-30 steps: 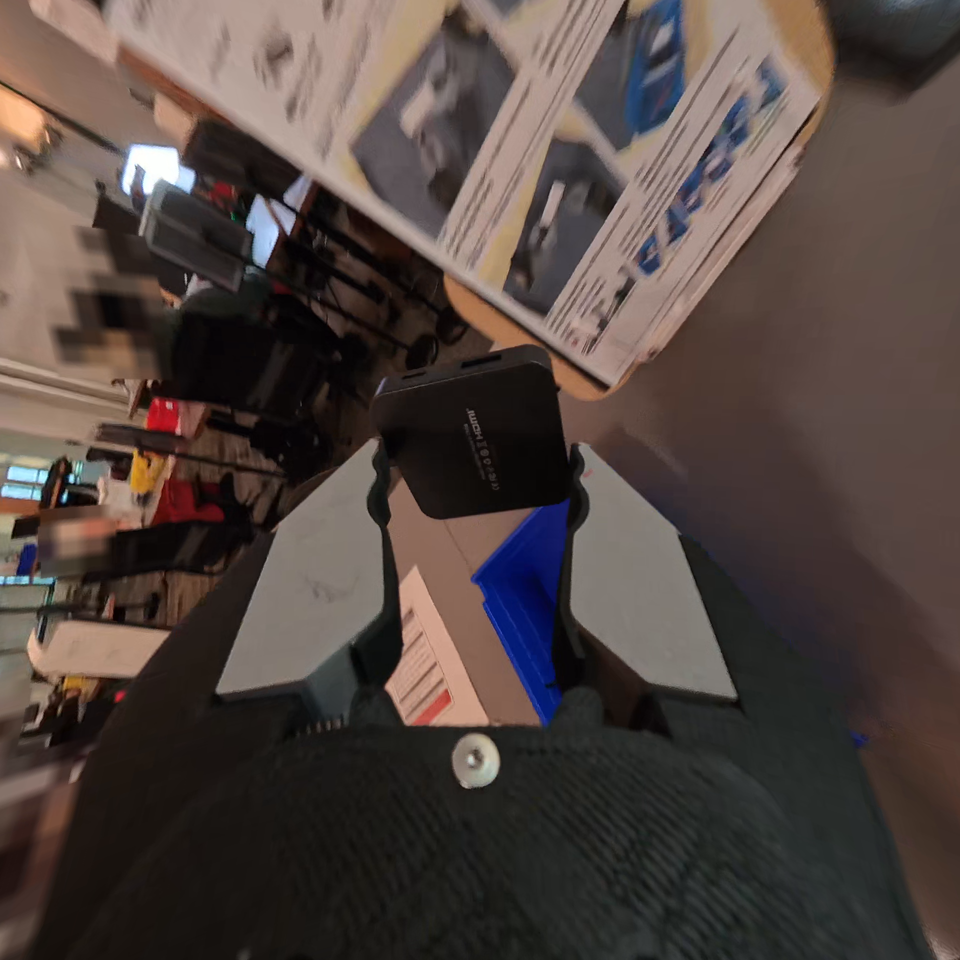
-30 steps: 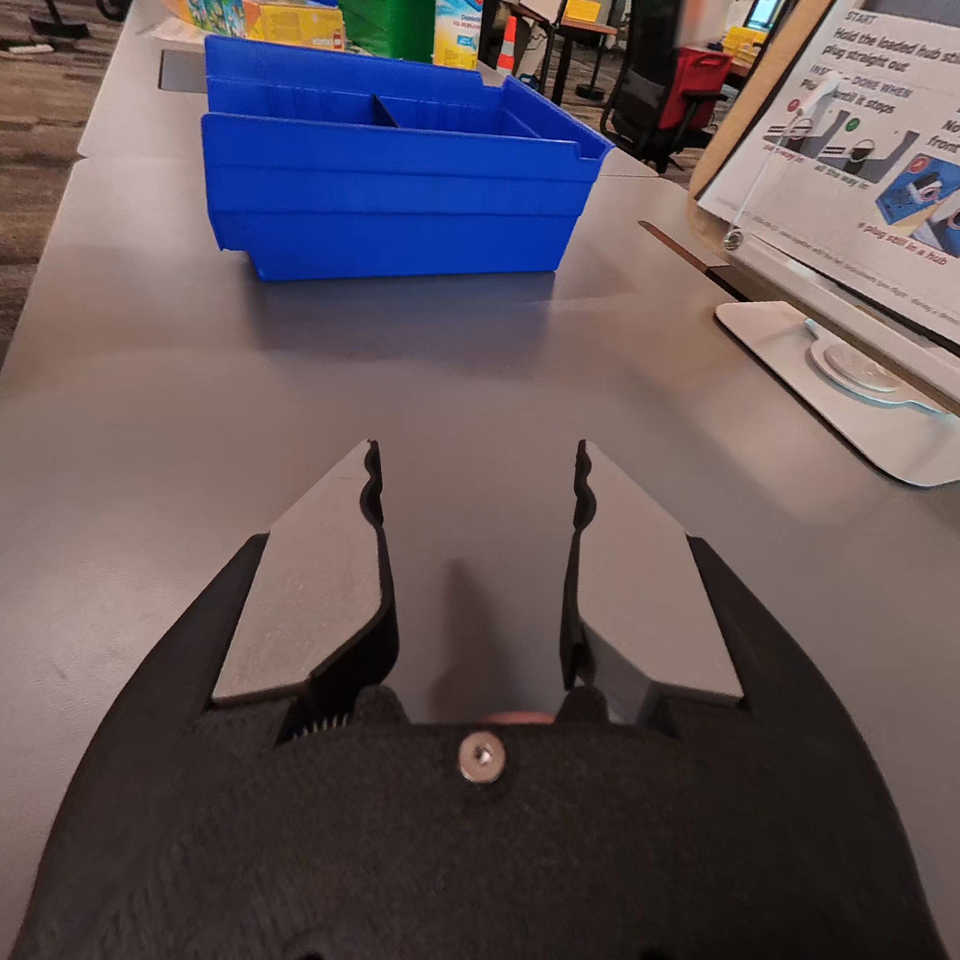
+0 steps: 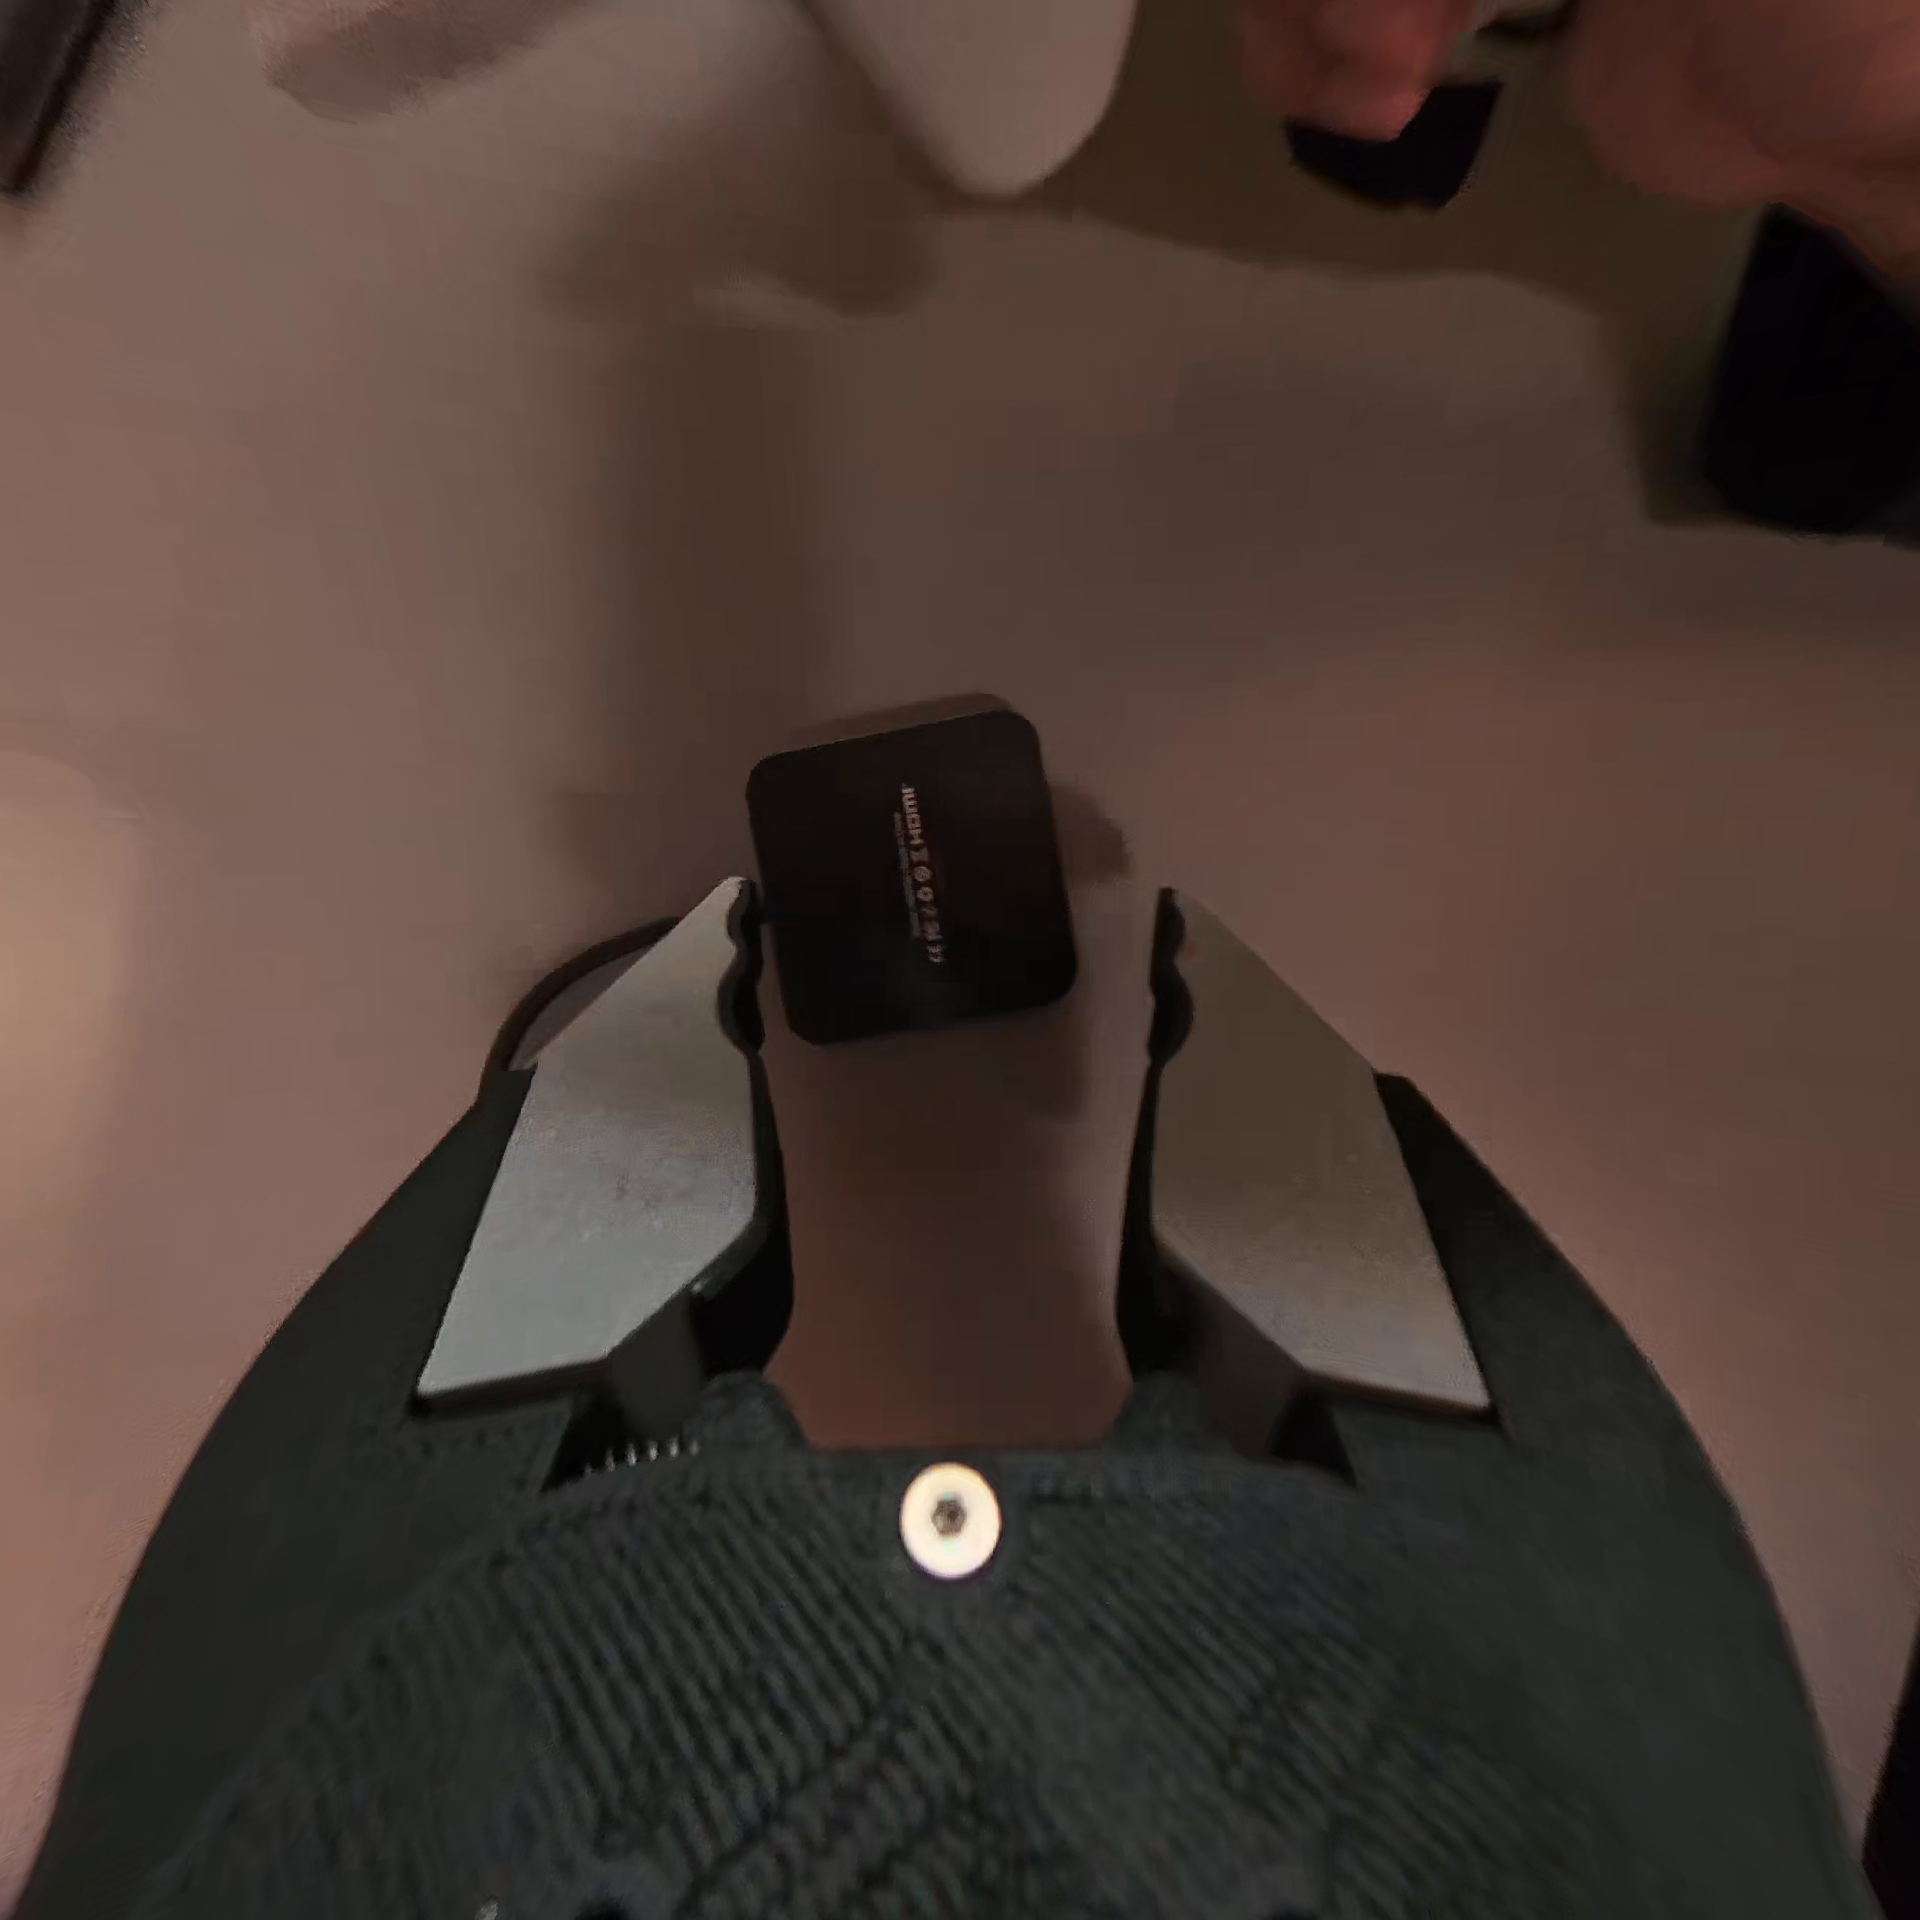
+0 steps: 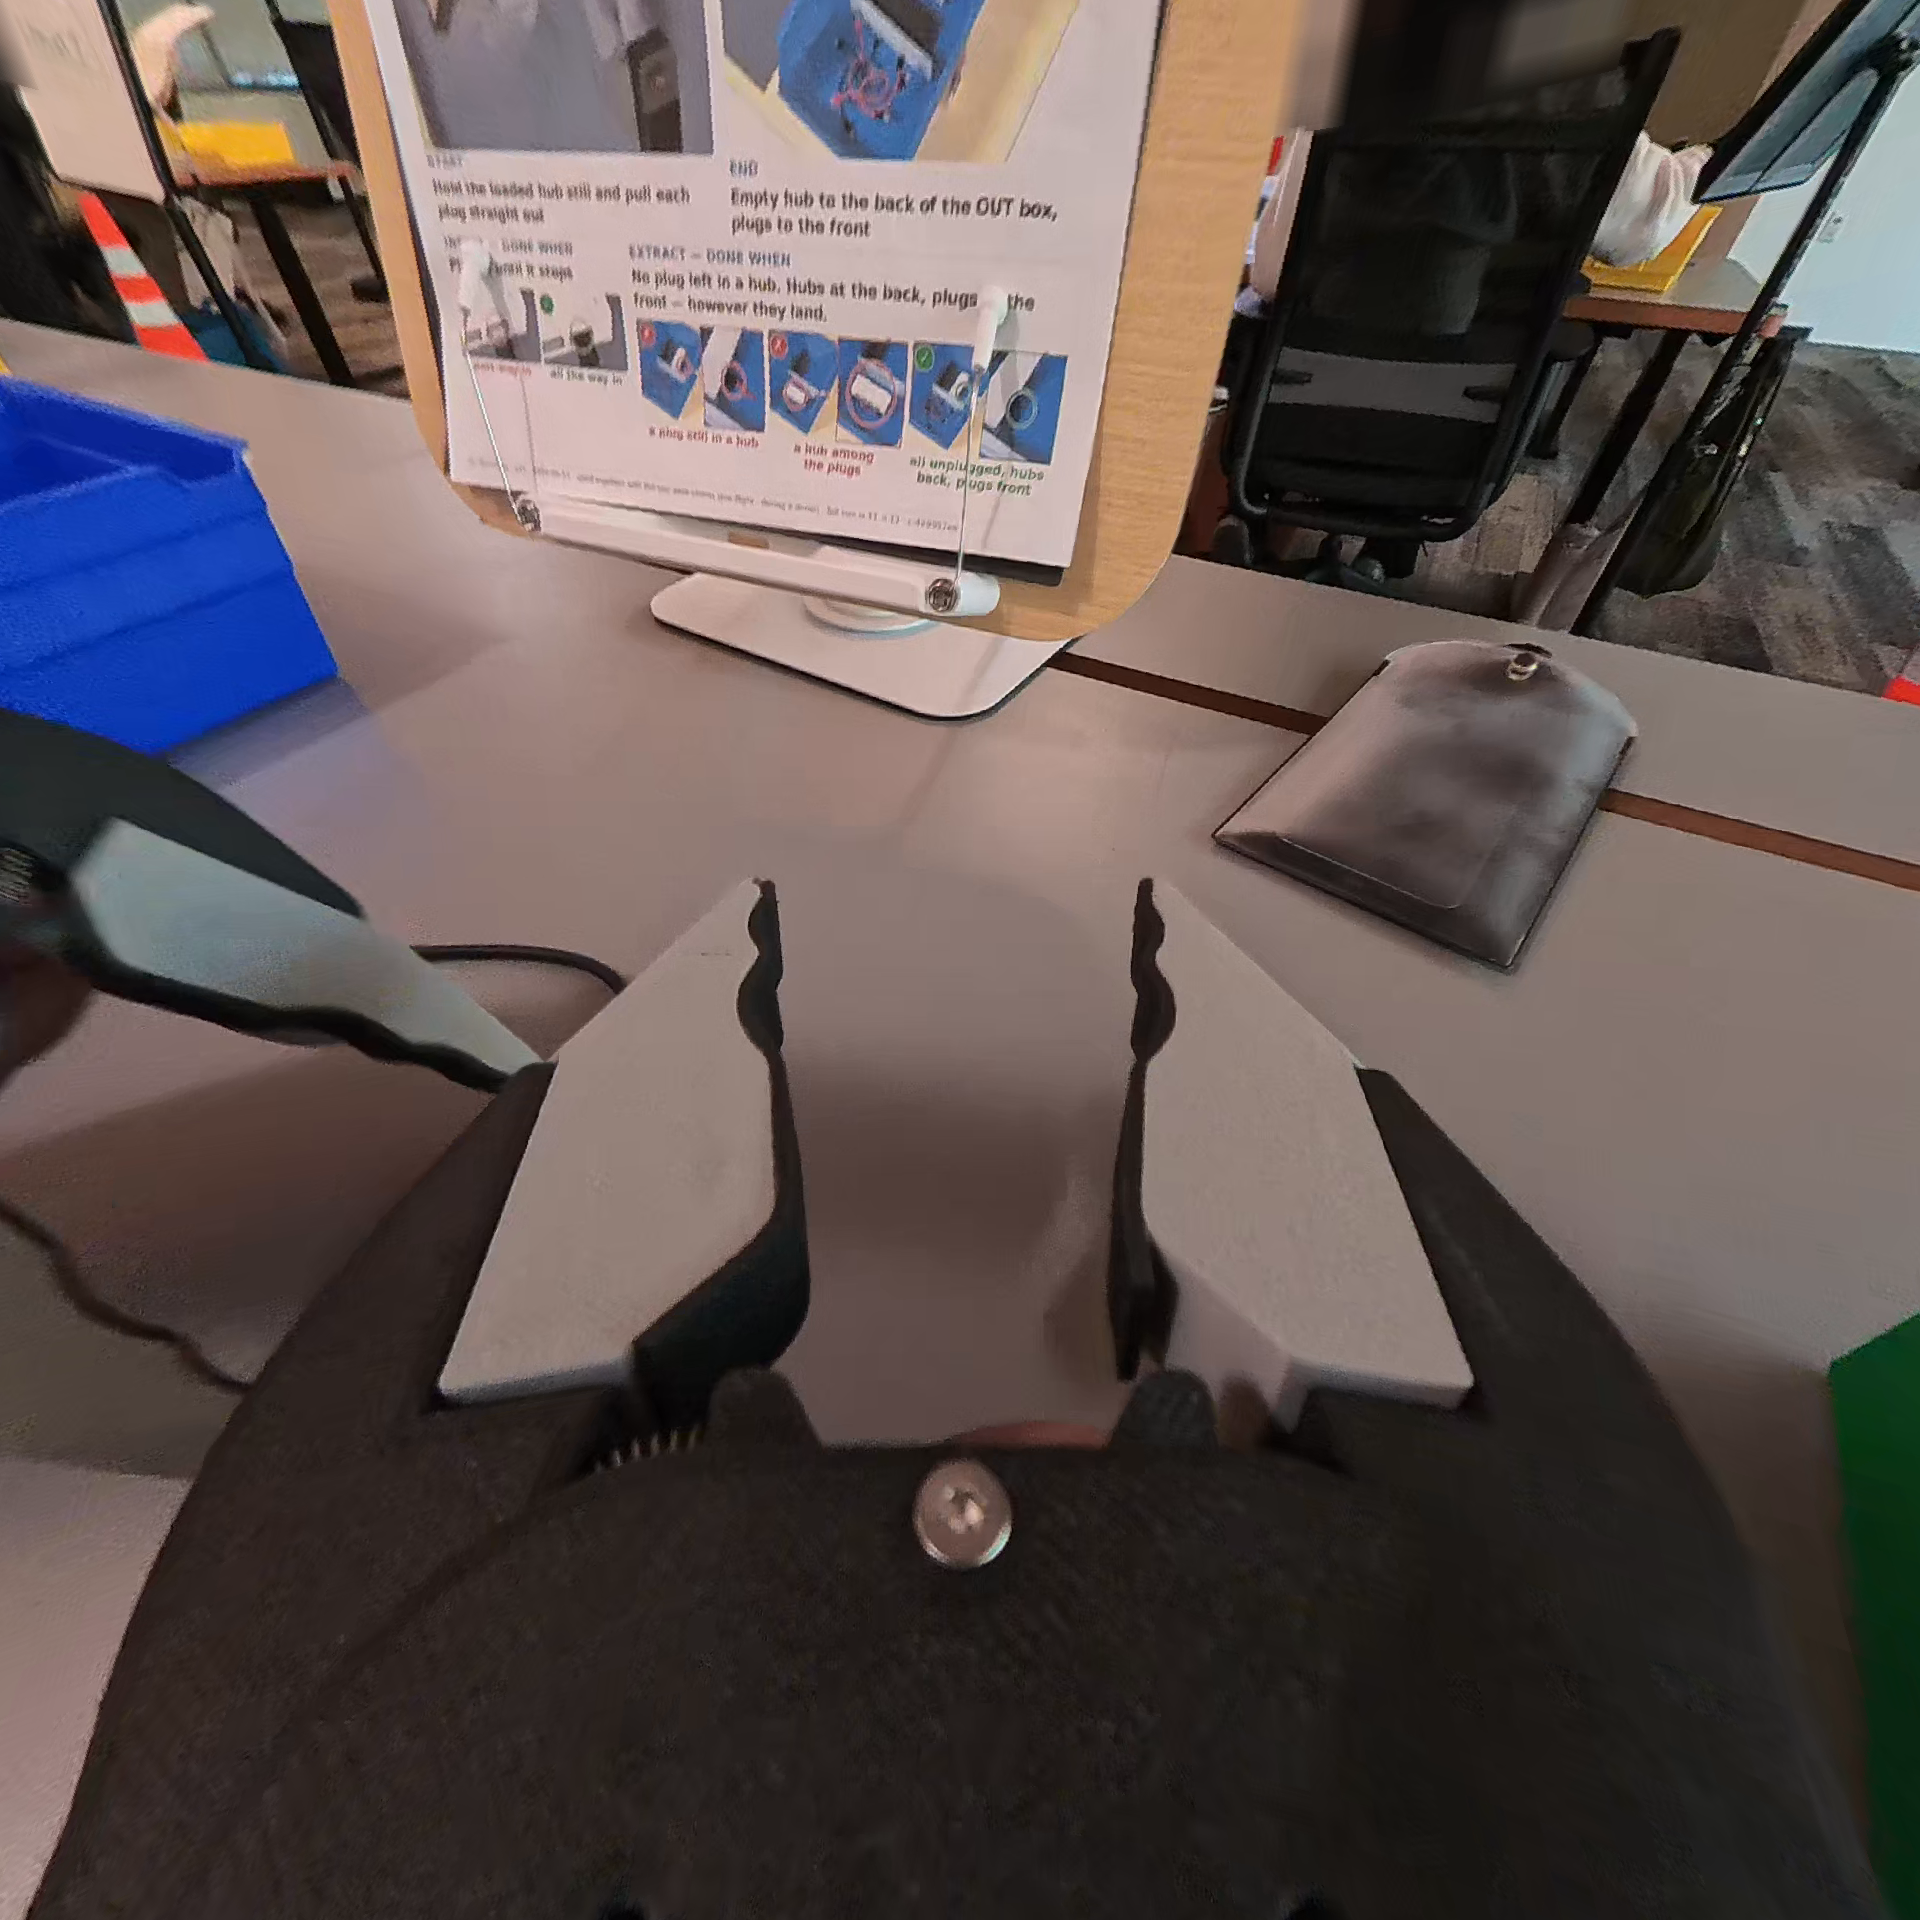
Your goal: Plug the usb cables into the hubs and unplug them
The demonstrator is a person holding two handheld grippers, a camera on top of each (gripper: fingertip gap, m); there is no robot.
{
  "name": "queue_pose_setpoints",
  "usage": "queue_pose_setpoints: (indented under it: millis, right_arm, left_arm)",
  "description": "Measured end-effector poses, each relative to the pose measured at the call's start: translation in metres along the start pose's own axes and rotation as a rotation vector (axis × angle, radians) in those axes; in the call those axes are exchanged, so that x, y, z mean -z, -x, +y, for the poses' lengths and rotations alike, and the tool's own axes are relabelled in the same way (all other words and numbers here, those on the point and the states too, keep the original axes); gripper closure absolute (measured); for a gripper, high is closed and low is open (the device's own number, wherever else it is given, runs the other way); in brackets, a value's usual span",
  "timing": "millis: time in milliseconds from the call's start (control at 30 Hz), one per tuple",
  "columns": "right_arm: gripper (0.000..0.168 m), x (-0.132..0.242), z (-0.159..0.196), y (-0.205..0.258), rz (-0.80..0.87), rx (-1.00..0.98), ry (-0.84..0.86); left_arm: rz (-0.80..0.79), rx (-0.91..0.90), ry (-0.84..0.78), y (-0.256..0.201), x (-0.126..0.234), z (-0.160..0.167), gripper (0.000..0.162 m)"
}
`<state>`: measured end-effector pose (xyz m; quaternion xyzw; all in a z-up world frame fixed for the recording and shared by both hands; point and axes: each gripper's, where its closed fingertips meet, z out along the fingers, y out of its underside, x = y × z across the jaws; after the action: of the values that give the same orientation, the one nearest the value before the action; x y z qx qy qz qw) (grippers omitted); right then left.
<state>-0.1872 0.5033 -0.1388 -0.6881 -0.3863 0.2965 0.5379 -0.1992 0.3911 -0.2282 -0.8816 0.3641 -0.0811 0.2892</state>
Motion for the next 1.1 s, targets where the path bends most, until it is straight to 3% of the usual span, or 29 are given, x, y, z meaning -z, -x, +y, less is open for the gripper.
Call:
queue_pose_setpoints:
  millis: [33,100,233,300,467,567,833,1100]
  right_arm:
    - [0.103,-0.001,0.002,0.002,-0.001,0.012,0.009]
    - [0.103,-0.003,0.003,0.005,-0.003,0.032,0.016]
    - [0.103,-0.007,0.008,0.009,-0.006,0.065,0.033]
    - [0.103,-0.009,0.011,0.010,-0.005,0.078,0.043]
    - [0.103,-0.017,0.024,0.007,0.018,0.122,0.090]
    - [0.103,-0.020,0.033,0.000,0.044,0.138,0.122]
    - [0.095,-0.026,0.055,-0.006,0.010,0.119,0.206]
    - [0.105,-0.023,0.057,-0.013,0.012,0.107,0.212]
  left_arm:
    - [-0.006,0.022,-0.045,-0.001,0.009,-0.001,0.082]
    - [-0.029,0.073,-0.129,-0.003,0.030,-0.001,0.073]
    - [-0.090,0.143,-0.311,-0.007,0.069,0.013,0.083]
    - [-0.153,0.152,-0.385,-0.001,0.078,0.025,0.093]
    - [-0.341,0.212,-0.527,0.040,0.086,0.040,0.092]
    - [-0.328,0.237,-0.562,0.046,0.087,0.037,0.089]
    - [-0.472,0.203,-0.594,0.056,0.103,0.028,0.092]
    - [-0.468,0.152,-0.565,0.044,0.094,0.023,0.090]
